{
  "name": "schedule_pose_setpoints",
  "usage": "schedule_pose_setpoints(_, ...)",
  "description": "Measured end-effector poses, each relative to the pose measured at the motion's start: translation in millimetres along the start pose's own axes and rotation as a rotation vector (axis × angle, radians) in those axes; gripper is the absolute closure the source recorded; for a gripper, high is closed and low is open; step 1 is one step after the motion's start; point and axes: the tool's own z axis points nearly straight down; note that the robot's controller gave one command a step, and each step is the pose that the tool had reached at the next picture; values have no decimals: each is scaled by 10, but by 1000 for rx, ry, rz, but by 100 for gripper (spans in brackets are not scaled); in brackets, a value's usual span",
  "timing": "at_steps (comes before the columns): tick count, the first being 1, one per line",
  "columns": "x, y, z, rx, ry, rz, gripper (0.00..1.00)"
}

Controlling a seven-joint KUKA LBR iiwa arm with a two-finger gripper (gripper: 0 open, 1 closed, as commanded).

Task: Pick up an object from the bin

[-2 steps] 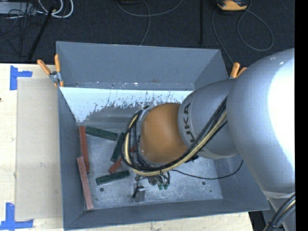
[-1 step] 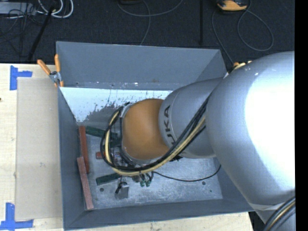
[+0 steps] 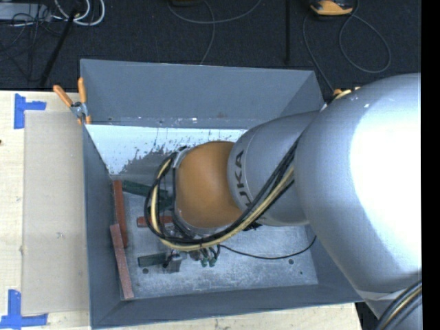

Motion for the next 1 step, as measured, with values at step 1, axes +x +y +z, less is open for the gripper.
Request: schedule_pose_setpoints(1, 360, 197, -1360, -2, -6, -16, 100)
